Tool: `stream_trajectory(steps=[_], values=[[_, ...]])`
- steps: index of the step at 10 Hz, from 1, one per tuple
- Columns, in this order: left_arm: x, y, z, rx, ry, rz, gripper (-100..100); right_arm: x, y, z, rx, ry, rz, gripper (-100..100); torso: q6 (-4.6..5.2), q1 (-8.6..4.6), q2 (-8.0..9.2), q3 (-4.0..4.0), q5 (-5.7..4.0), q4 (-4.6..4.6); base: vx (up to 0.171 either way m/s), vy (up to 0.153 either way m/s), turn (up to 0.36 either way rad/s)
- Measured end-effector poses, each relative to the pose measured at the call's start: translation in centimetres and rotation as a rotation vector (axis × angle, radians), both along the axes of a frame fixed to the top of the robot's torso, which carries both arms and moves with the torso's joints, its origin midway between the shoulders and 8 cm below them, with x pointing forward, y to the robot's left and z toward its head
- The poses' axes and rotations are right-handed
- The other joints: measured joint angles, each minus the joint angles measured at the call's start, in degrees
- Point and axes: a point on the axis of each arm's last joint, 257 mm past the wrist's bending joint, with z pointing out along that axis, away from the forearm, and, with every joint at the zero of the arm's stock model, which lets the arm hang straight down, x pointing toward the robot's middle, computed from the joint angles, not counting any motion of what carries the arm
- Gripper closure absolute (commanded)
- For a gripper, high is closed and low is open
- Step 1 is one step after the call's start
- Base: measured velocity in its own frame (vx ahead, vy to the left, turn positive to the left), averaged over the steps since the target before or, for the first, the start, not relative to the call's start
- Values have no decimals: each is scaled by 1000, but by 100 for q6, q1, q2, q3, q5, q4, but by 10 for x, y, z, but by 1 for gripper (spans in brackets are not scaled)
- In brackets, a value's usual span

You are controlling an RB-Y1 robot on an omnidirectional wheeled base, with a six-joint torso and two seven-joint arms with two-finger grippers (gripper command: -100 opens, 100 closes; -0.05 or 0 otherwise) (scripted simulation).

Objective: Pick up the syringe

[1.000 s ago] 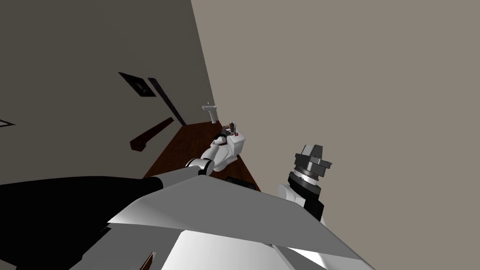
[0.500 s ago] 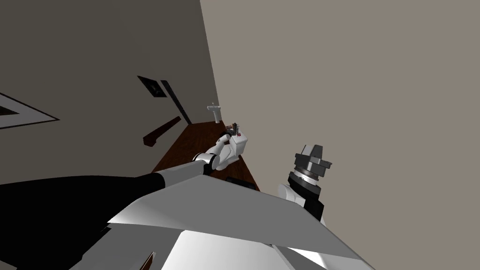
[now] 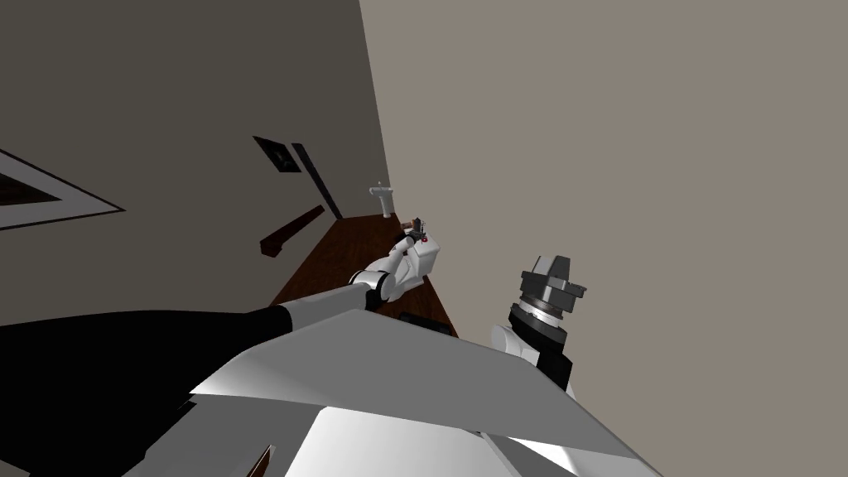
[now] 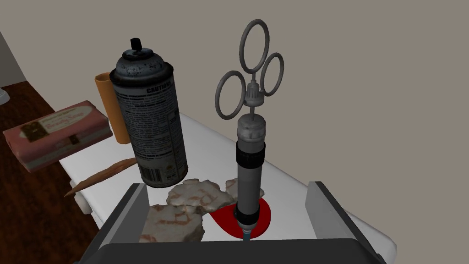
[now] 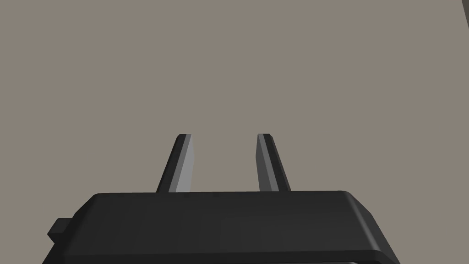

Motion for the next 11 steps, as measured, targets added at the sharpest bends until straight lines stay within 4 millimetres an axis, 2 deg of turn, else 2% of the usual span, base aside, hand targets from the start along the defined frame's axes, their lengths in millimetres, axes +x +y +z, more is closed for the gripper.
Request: stream_trajectory(steps=[1, 2, 3, 5, 7, 8, 9, 10, 11], values=[[0, -7, -1, -10, 6, -9, -100, 0, 0, 0, 0, 0, 0, 0, 1, -1, 4, 2, 0, 1, 6, 1, -2], [0, -8, -2, -10, 6, -9, 0, 0, 0, 0, 0, 0, 0, 0, 0, -1, 8, 5, 0, 2, 0, 0, 0], [0, -8, -2, -10, 6, -9, -100, 0, 0, 0, 0, 0, 0, 0, 0, -1, 11, 6, 0, 3, -30, -5, -314], [2, 44, -8, -9, 15, 65, -100, 0, 0, 0, 0, 0, 0, 0, 4, 1, 40, 22, 0, 8, -76, 9, -355], [-2, 83, -16, -14, 23, 117, -100, 0, 0, 0, 0, 0, 0, 0, 4, 3, 38, 22, 0, 9, -49, 5, -290], [-3, 97, -17, -15, 25, 135, -100, 0, 0, 0, 0, 0, 0, 0, 0, 3, 32, 20, 0, 8, -45, -2, -329], [-2, 121, -13, -16, 25, 168, -100, 0, 0, 0, 0, 0, 0, 0, 4, 2, 32, 19, -1, 8, -38, 0, -179], [-5, 137, -13, -15, 25, 188, -100, 0, 0, 0, 0, 0, 0, 0, -2, 3, 30, 18, 0, 8, -15, -5, 25], [-6, 142, -16, -11, 28, 192, -100, 0, 0, 0, 0, 0, 0, 0, -3, 4, 22, 14, 1, 6, 0, -5, 26]])
